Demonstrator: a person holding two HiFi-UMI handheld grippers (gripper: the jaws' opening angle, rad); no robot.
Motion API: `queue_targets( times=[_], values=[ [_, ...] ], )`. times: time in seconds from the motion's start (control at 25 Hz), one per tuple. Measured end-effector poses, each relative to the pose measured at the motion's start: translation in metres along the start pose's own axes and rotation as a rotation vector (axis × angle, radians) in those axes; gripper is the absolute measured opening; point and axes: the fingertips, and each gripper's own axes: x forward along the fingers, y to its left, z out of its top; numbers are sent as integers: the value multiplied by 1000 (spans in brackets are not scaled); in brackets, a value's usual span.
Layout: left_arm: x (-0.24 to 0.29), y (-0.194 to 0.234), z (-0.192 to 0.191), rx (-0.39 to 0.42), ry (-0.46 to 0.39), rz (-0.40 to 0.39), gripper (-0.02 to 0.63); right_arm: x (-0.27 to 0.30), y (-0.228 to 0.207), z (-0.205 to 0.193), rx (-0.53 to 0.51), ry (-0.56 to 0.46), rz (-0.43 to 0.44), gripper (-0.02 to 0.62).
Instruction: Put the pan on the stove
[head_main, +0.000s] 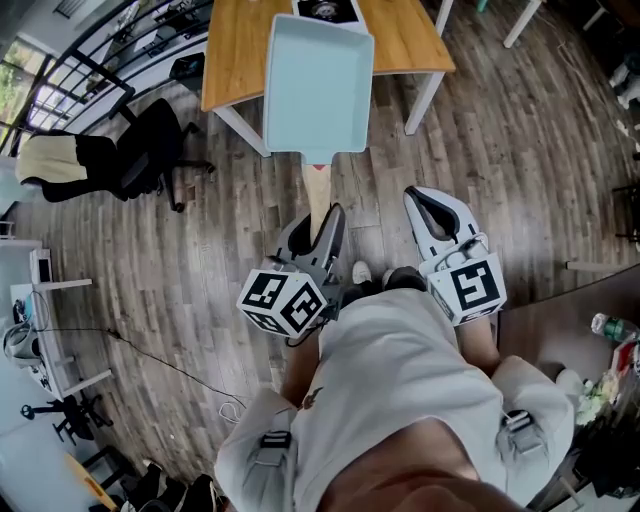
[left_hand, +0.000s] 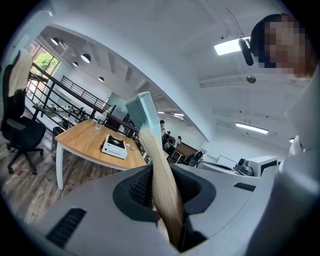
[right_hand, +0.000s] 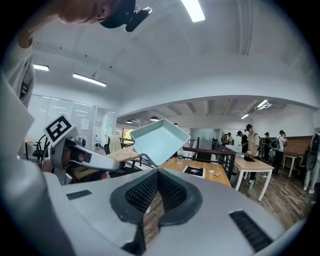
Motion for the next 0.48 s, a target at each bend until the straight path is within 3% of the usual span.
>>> queue_targets(
  times=[0.48],
  values=[
    [37, 12, 13, -12, 10, -4, 91, 31, -31, -3, 13, 12, 2, 20]
  ],
)
